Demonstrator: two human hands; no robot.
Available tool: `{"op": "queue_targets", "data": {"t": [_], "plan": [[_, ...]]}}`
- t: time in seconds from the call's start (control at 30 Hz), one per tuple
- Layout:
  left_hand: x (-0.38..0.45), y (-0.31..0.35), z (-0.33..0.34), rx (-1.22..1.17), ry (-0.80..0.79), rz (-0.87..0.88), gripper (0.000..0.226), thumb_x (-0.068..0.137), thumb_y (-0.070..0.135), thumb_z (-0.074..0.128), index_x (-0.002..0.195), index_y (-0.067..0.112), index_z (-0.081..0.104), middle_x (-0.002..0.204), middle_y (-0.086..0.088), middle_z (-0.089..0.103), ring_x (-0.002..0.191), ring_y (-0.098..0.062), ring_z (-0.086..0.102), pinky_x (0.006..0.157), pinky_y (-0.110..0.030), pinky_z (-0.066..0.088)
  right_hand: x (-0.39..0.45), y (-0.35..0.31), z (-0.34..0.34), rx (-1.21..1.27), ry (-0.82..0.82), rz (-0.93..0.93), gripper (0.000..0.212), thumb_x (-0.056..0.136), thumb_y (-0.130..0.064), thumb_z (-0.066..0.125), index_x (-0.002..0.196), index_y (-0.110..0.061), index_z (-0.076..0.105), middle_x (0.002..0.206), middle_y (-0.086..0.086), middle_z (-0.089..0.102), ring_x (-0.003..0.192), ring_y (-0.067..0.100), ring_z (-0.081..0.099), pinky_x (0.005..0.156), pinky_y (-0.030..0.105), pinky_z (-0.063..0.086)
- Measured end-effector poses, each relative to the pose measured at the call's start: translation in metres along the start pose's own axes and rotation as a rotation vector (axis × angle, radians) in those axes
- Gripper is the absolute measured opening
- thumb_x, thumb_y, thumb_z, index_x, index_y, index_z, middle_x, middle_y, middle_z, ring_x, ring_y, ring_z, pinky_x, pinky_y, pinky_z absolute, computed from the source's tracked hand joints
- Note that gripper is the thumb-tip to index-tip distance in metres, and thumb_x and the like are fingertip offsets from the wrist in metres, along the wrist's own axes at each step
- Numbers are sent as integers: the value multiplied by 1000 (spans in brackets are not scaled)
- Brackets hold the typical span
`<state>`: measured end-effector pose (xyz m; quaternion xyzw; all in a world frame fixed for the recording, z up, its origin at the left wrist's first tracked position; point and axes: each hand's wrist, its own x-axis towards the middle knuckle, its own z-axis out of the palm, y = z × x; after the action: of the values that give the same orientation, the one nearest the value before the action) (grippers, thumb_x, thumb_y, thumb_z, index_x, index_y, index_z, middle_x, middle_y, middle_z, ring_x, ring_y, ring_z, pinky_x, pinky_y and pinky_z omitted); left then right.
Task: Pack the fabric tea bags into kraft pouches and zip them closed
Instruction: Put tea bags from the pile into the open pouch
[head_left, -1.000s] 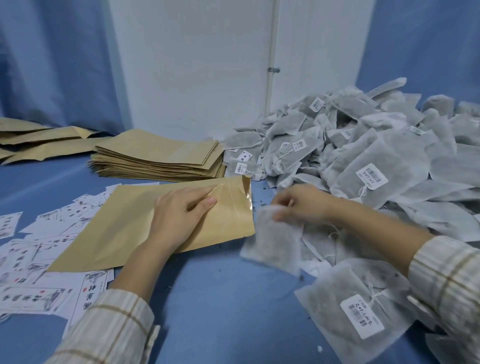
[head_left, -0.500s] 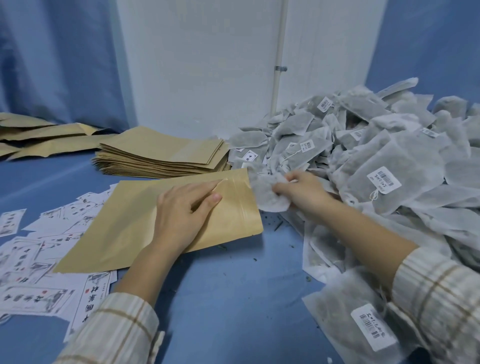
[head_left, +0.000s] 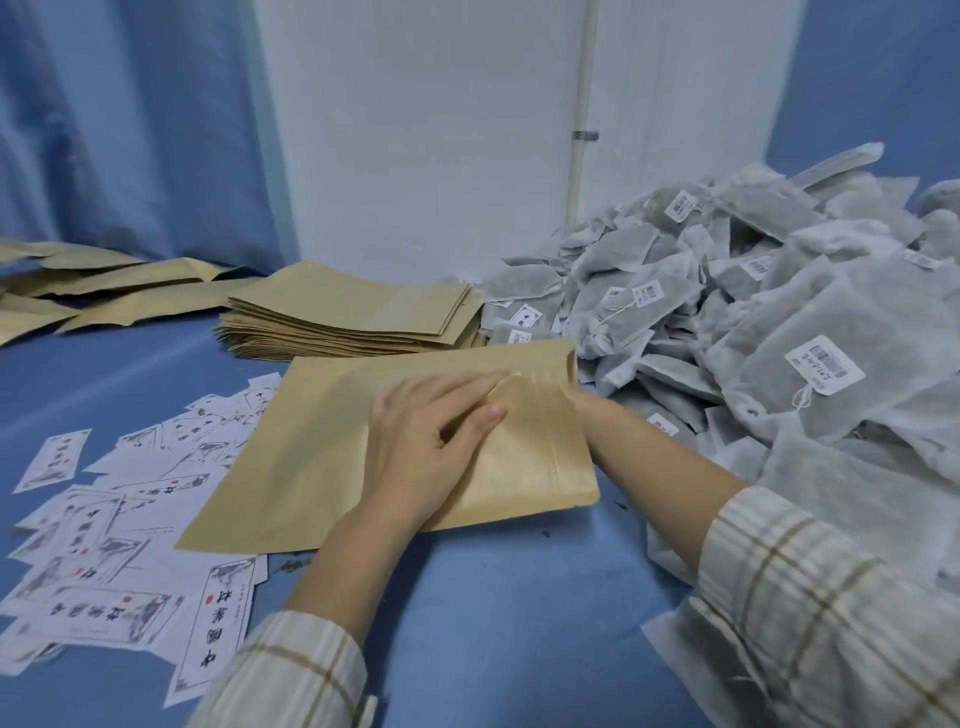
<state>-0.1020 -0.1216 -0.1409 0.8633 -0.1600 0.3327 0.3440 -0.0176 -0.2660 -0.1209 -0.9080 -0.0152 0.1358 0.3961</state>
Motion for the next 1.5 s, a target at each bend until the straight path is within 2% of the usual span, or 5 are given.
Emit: {"op": "queue_targets", "data": {"t": [0.17, 0.3, 0.57, 1.1, 1.5], "plan": [[1, -2, 1, -29, 3, 24, 29, 88, 49, 47, 114, 46, 59, 114, 20, 63, 108, -10, 56, 98, -47, 37, -10, -2, -4, -17, -113, 23, 27, 100, -12, 34, 119, -2, 51, 89, 9, 51, 107, 23, 49, 105, 33, 35], [3, -9, 5, 10, -19, -22, 34, 88, 43, 47, 114, 33, 67, 109, 14, 67, 104, -14, 59, 95, -46, 39, -34, 3, -13, -62, -92, -245, 33, 94, 0, 43, 64, -16, 44, 56, -3, 52, 51, -6, 54, 55, 11, 43], [2, -16, 11, 98, 10, -48, 26, 92, 37, 55, 116, 37, 64, 110, 14, 67, 105, -15, 57, 97, -47, 36, -41, 51, -62, -1232, 273, -40, 29, 85, -34, 47, 107, -18, 57, 109, 0, 58, 100, 21, 57, 73, 27, 41], [-1, -21, 6, 150, 5, -106, 28, 92, 38, 52, 118, 41, 62, 115, 16, 63, 111, -12, 50, 98, -31, 23, -43, 53, -63, -300, 466, -679, 32, 69, -14, 73, 100, -23, 69, 87, -16, 62, 83, 1, 53, 70, 6, 36], [0, -8, 2, -15, 117, -43, 24, 91, 45, 49, 113, 44, 59, 111, 19, 62, 105, -7, 52, 99, -29, 25, -23, 10, 3, -314, 219, -589, 18, 97, -6, 38, 84, -5, 51, 73, 4, 43, 68, 10, 41, 62, 21, 35]]}}
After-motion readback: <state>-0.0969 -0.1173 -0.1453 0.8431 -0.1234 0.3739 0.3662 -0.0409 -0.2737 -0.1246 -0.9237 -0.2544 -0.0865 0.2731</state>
